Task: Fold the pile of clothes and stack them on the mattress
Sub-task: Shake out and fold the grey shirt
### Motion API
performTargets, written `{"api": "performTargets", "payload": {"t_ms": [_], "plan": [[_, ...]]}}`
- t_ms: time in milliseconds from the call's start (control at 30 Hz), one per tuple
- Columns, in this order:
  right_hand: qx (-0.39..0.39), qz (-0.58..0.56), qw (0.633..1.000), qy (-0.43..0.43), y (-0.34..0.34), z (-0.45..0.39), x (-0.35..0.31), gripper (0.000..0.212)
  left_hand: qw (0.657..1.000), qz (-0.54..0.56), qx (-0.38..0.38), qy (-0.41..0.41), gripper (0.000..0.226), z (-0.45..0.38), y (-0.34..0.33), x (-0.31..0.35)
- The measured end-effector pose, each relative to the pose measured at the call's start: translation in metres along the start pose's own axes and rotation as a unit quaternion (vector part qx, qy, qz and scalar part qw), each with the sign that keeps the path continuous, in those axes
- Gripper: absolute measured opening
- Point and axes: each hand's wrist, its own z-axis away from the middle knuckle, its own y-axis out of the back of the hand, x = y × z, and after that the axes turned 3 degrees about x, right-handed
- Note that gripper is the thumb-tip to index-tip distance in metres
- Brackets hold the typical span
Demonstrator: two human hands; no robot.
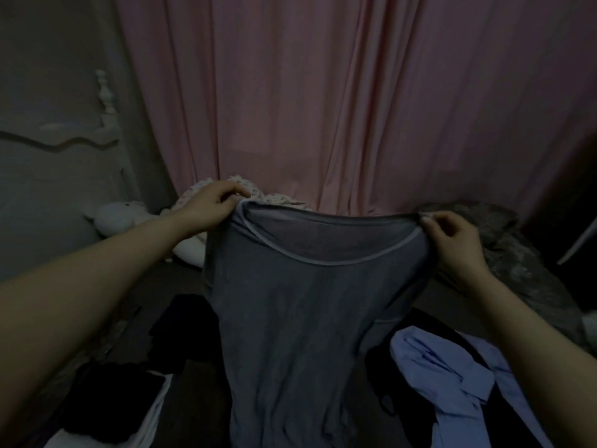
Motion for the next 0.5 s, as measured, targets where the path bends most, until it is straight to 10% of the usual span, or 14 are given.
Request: {"api": "performTargets", "payload": {"t_ms": [133,300,500], "plan": [[0.013,0.103,0.991,0.084,0.014,-0.03,-0.024,0.016,0.99,-0.13,-0.014,-0.057,0.041,-0.011,0.019,0.01],[0.019,0.238,0.961,0.137,0.034,-0.075,-0.067,0.032,0.991,-0.007,0.134,0.006,0.016,-0.05,0.048,0.048],[-0.025,0.288,0.952,0.103,0.01,-0.075,-0.083,0.038,0.991,-0.091,0.069,0.069,0.035,-0.06,0.031,0.076]]}}
